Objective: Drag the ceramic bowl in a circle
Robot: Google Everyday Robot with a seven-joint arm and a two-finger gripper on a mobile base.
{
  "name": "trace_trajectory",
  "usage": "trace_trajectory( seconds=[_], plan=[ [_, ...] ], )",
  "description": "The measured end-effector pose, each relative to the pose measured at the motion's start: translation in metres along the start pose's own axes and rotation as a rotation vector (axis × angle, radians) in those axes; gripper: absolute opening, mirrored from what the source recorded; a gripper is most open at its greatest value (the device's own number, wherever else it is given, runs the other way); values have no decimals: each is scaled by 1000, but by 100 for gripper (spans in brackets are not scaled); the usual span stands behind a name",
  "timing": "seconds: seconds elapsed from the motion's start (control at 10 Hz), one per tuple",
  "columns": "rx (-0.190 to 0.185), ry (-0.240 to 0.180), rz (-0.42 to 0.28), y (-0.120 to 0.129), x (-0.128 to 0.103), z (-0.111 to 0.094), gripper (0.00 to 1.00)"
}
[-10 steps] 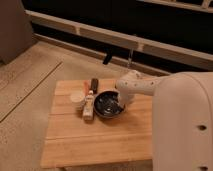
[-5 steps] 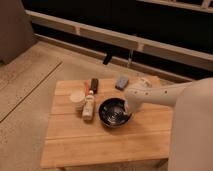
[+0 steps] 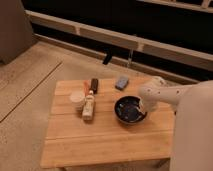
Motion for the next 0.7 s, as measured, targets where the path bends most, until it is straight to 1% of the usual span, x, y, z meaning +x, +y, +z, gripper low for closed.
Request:
trace_trajectory(
  seconds=[0.2,0.3,0.4,0.6,0.7],
  plan=[
    [19,1,-1,5,-20,1,0],
    [25,-3,-15,15,-31,1,0],
    [28,-4,-34,27,-38,1,0],
    [19,-4,-76,55,-43,1,0],
    [-4,2,-103,75,-40,-1,0]
  ],
)
